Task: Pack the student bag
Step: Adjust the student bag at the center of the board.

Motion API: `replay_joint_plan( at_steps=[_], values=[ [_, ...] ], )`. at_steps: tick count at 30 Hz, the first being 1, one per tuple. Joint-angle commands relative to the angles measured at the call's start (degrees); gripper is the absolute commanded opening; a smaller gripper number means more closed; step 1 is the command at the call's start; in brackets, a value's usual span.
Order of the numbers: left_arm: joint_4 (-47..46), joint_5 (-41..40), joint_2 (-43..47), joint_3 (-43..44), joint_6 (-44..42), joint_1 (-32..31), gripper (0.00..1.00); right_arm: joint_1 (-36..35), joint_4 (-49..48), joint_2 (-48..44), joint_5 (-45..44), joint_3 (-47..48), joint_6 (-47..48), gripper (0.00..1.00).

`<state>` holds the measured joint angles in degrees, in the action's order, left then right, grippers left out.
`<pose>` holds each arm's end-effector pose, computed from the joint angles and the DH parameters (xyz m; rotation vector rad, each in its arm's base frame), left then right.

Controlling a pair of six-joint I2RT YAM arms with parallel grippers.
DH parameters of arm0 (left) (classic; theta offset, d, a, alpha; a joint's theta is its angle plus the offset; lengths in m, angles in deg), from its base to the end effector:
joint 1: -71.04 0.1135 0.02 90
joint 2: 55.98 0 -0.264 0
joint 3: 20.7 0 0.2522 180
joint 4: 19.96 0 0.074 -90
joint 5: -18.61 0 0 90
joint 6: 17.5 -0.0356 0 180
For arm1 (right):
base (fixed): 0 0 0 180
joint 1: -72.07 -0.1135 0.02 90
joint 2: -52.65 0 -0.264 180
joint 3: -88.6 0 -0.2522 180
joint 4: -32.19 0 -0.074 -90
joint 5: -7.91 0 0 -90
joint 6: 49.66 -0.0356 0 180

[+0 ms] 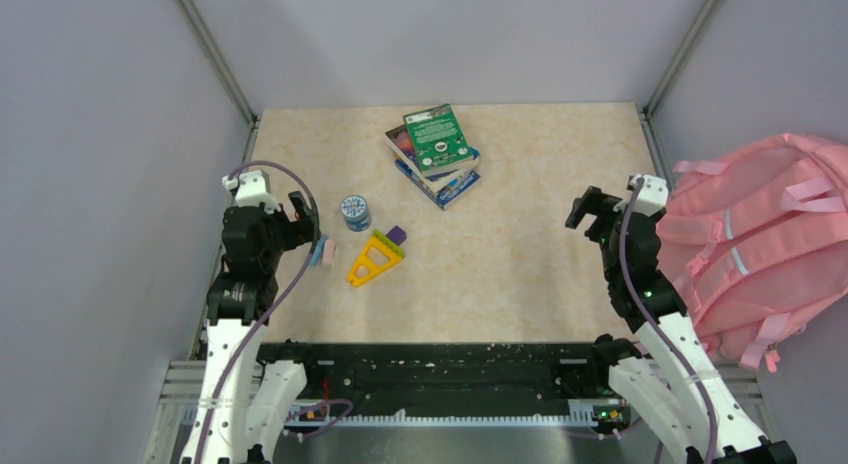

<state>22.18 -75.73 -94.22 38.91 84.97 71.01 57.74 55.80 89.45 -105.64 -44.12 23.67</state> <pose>0.1499 0.0026 0.3300 -0.2596 1.9154 -0.0724 0.1590 0.0259 0.2933 0.3264 1.7504 0.0197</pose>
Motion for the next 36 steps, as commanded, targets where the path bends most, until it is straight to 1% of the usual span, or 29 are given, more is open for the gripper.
replay_joint_plan(
  at_steps=[1, 8, 14, 17, 19, 21, 23, 25, 27, 29, 31, 33, 36],
  values=[
    [-1.0, -1.2, 0.8, 2.2, 1.1, 0.2, 0.98, 0.7, -1.1, -1.2, -2.8, 2.1, 0.3, 0.99],
    [-1.0, -2.8, 0.8, 1.8, 1.1, 0.2, 0.98, 0.7, -0.5, -1.4, -4.6, 2.0, 0.6, 0.99],
    [-1.0, -2.0, 0.8, 1.6, 0.8, 0.2, 0.98, 0.7, 0.0, -2.0, -7.1, 2.0, 0.3, 0.99],
    [-1.3, -2.0, 1.7, 1.2, 0.3, 0.2, 0.98, 0.6, 0.0, -1.8, -9.9, 2.5, 1.0, 0.99],
    [-1.5, -2.0, 2.6, 0.8, 0.0, 0.2, 0.98, 0.6, -0.2, -0.9, -14.1, 3.3, 2.4, 0.99],
    [-1.6, -2.2, 3.5, 0.4, -0.3, 0.2, 0.98, 0.7, -2.0, 0.7, -20.5, 4.3, 5.2, 0.99],
    [-2.0, -2.3, 4.2, 0.0, -0.5, 0.2, 0.98, 0.6, -6.3, 3.4, -29.3, 5.0, 10.3, 0.99],
    [-2.4, -2.3, 4.5, -0.2, -0.8, 0.2, 0.98, 0.7, -10.3, 7.5, -39.2, 7.2, 16.6, 0.99],
    [-2.7, -2.3, 4.5, -0.5, -1.0, 0.2, 0.98, 0.6, -18.5, 11.8, -46.4, 8.6, 26.2, 0.99],
    [-2.9, -2.2, 4.4, -0.7, -1.1, 0.2, 0.98, 0.8, -28.3, 15.0, -49.3, 9.5, 36.1, 0.99],
    [-2.9, -2.1, 4.1, -0.7, -1.1, 0.2, 0.98, 1.6, -33.0, 17.0, -51.2, 11.1, 41.4, 0.99],
    [-2.9, -1.9, 3.9, -0.7, -1.3, 0.2, 0.98, 3.6, -31.7, 16.8, -50.3, 13.0, 39.8, 0.99],
    [-3.0, -1.5, 3.8, -1.0, -1.4, 0.2, 0.98, 8.5, -25.3, 14.8, -45.4, 15.6, 34.2, 0.99]
  ],
)
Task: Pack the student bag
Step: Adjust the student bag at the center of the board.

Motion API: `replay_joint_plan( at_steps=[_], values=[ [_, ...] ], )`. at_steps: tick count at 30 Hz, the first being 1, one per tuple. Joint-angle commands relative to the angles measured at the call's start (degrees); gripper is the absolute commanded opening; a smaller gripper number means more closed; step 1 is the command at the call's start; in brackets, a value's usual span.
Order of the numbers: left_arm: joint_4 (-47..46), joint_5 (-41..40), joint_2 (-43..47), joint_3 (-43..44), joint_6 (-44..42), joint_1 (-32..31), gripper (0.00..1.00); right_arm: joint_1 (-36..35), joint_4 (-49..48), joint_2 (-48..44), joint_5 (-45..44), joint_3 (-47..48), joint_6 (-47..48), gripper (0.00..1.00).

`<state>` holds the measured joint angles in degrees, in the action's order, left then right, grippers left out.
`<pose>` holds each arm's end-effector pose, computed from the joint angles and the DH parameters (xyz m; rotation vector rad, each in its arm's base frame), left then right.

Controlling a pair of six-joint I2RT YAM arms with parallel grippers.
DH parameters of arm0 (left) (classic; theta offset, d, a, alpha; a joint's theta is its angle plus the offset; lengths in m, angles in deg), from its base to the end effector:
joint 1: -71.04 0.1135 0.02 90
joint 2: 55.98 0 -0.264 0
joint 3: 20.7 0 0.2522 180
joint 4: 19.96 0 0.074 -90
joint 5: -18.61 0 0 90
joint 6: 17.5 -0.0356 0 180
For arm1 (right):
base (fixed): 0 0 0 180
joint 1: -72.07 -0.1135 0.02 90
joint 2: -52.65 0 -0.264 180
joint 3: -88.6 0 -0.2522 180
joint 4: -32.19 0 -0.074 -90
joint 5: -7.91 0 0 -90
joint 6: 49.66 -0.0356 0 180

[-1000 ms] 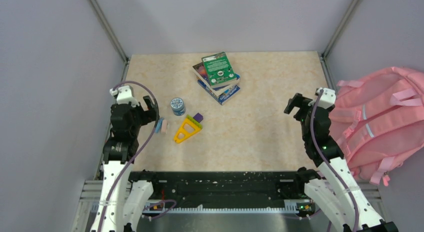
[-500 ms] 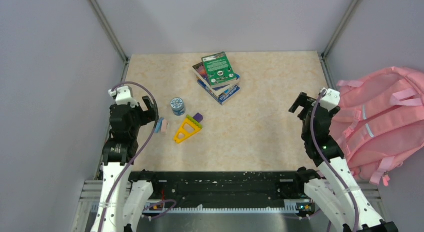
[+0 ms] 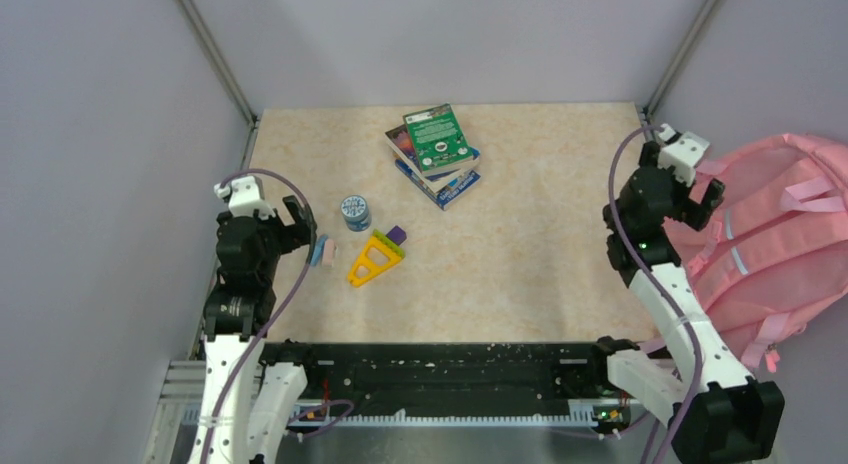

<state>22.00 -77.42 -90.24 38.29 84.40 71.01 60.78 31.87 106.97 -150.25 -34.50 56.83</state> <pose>0.1354 0.0037 0.3352 -0.2654 1.8511 -0.0452 0.2076 0.0077 0.3437 0.6008 1.5214 -0.9643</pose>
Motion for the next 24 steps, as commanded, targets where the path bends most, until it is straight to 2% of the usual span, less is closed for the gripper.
replay_joint_plan(
  at_steps=[1, 4, 9, 12, 24],
  values=[
    [-2.9, 0.5, -0.3, -0.5, -0.9, 0.2, 0.98, 7.3, -0.1, -3.5, 0.7, 6.5, -0.1, 0.99],
    [-3.4, 2.2, -0.5, -0.6, -1.3, 0.2, 0.98, 12.3, 3.8, -4.3, 4.5, 8.8, -3.5, 0.99],
    [-3.4, 2.0, -0.7, -0.6, -1.5, 0.2, 0.98, 16.6, 6.9, -2.5, 1.5, 12.4, -5.0, 0.99],
    [-3.8, 2.2, -0.8, -0.9, -1.7, 0.2, 0.98, 19.5, 12.3, -3.0, 3.6, 12.8, -10.1, 0.99],
    [-3.8, 2.5, -1.5, -0.8, -2.0, 0.2, 0.98, 19.7, 29.4, -11.5, 15.7, 17.5, -22.1, 0.99]
  ],
)
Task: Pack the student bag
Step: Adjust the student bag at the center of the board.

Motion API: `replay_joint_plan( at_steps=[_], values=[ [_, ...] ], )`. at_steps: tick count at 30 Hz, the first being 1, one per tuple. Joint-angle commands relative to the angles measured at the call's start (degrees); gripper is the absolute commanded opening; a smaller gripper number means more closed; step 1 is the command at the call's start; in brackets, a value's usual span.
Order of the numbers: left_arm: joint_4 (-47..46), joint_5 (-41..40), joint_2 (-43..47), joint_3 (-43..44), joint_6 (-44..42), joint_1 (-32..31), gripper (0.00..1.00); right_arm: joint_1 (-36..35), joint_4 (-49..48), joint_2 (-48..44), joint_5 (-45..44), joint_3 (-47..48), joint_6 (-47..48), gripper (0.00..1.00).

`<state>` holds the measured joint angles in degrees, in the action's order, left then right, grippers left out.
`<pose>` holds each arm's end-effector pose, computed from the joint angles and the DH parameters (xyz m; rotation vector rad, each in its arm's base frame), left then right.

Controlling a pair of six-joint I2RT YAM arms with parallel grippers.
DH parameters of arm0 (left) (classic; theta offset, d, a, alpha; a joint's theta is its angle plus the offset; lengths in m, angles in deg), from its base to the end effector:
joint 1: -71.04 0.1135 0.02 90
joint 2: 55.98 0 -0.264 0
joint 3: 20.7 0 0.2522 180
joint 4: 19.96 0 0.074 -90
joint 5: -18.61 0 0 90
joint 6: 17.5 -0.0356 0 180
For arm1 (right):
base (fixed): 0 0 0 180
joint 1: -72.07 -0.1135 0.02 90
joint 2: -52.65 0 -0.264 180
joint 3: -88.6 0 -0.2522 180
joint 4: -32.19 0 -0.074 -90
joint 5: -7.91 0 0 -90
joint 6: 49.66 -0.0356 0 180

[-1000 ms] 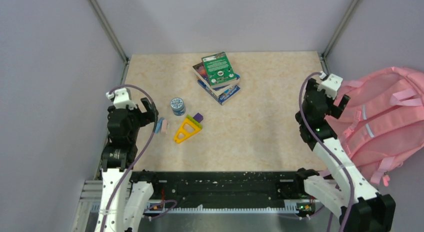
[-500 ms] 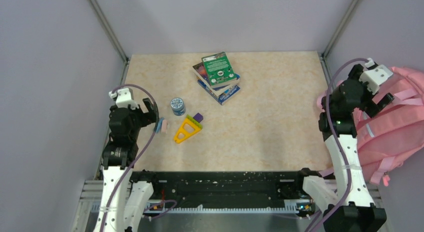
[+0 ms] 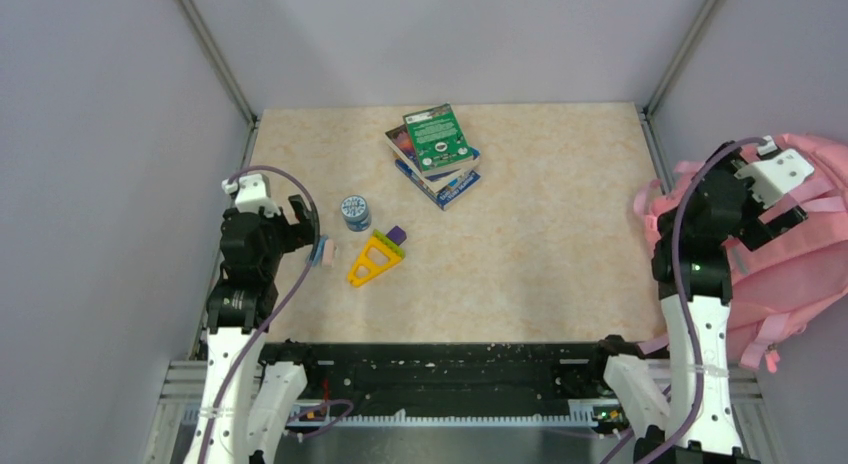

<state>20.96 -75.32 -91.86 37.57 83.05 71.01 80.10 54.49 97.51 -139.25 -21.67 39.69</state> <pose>0.1431 0.0024 0.3295 -0.2201 1.8810 -0.0609 0.1492 -0.0513 0.4100 0.9013 1.3355 -0.8553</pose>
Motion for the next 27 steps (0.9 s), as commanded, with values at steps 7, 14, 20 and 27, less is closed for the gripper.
replay_joint_plan(
  at_steps=[7, 14, 20, 27],
  values=[
    [-2.8, 1.1, 0.3, -0.2, -0.7, 0.2, 0.98, 0.4, 6.6, -2.6, 5.6, 4.1, -7.0, 0.99],
    [-3.0, 2.1, 0.3, -0.2, -0.5, 0.2, 0.98, 1.8, 9.2, 0.1, 3.5, 6.7, -7.9, 0.99],
    [-3.2, 2.9, 0.1, -0.3, -0.4, 0.2, 0.98, 6.1, 10.8, -0.2, 3.6, 8.2, -7.6, 0.99],
    [-3.1, 2.7, 0.3, -0.4, -0.4, 0.2, 0.98, 7.9, 8.1, 0.9, 1.8, 9.0, -4.4, 0.99]
  ],
)
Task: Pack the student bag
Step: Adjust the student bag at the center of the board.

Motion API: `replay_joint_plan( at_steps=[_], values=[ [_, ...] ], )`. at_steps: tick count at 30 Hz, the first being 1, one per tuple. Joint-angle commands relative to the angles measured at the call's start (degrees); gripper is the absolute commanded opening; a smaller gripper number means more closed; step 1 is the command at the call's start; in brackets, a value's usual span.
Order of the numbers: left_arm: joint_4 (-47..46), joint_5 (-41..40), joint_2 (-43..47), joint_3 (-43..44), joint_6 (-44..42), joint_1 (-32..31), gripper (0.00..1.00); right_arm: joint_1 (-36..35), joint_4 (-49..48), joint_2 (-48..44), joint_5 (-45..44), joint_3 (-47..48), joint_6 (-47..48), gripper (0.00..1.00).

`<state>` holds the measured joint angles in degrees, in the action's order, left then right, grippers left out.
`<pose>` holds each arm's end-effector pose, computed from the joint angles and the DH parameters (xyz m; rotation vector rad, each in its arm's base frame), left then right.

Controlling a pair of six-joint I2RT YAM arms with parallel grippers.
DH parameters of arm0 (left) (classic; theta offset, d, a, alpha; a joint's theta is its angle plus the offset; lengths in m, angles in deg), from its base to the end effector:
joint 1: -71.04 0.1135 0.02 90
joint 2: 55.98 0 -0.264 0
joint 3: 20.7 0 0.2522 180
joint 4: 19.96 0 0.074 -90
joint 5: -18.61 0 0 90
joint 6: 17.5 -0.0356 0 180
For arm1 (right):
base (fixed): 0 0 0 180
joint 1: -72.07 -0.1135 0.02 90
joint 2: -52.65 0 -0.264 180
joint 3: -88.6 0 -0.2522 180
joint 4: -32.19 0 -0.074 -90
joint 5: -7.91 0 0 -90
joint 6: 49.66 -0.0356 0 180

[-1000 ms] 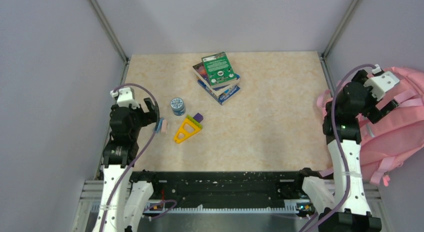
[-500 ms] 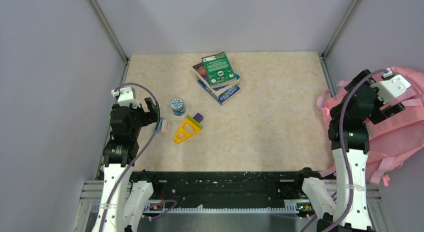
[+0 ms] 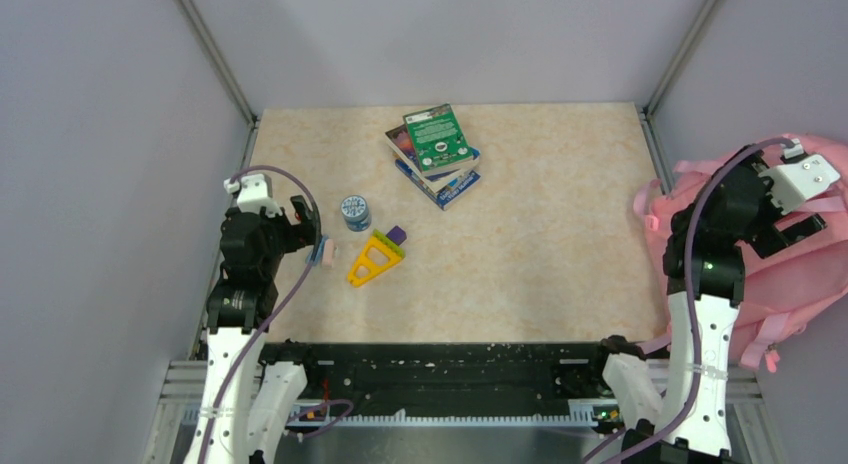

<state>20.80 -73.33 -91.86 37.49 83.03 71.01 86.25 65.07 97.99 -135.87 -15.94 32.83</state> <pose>0.1434 0.0011 0.3293 -0.1963 1.8835 -0.0936 0.1360 -0.0640 0.4233 0.9940 1.3366 -0.8424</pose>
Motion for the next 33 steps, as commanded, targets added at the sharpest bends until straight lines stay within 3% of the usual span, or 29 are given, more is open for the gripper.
replay_joint_plan(
  at_steps=[1, 7, 11, 14, 19, 22, 23, 24, 28, 33],
  values=[
    [-3.0, 0.7, 0.3, -0.4, -0.4, 0.2, 0.98, 2.0, -3.1, 0.7, -1.7, 3.7, 3.0, 0.99],
    [-2.8, 0.6, 0.4, -0.3, -0.4, 0.2, 0.98, 2.3, -7.9, 2.3, -3.5, 4.4, 6.6, 0.98],
    [-3.0, 0.4, 0.9, -0.4, -0.4, 0.2, 0.98, 3.2, -9.6, 4.0, -4.8, 4.5, 6.6, 0.9],
    [-3.1, 0.6, 0.7, -0.4, -0.3, 0.2, 0.98, 3.8, -9.8, 4.1, -5.0, 4.4, 5.5, 0.68],
    [-3.0, 1.1, 0.5, -0.5, -0.3, 0.2, 0.98, 4.3, -10.0, 4.4, -3.6, 5.0, 5.1, 0.42],
    [-2.9, 0.8, 0.9, -0.5, -0.3, 0.2, 0.98, 4.2, -10.2, 4.4, -1.7, 5.1, 5.8, 0.22],
    [-2.9, 0.7, 1.3, -0.5, -0.3, 0.2, 0.98, 4.3, -10.2, 4.3, -1.1, 5.0, 5.8, 0.09],
    [-3.0, 0.6, 1.5, -0.5, -0.3, 0.2, 0.98, 4.3, -10.1, 4.0, 0.3, 4.9, 5.6, 0.03],
    [-3.1, 0.5, 1.9, -0.5, -0.3, 0.2, 0.98, 4.3, -8.6, 1.9, 9.6, 4.9, 2.2, 0.0],
    [-3.2, 1.5, 2.2, -0.5, -0.2, 0.2, 0.98, 4.3, -4.8, 2.2, 29.7, 7.5, -2.5, 0.0]
  ],
)
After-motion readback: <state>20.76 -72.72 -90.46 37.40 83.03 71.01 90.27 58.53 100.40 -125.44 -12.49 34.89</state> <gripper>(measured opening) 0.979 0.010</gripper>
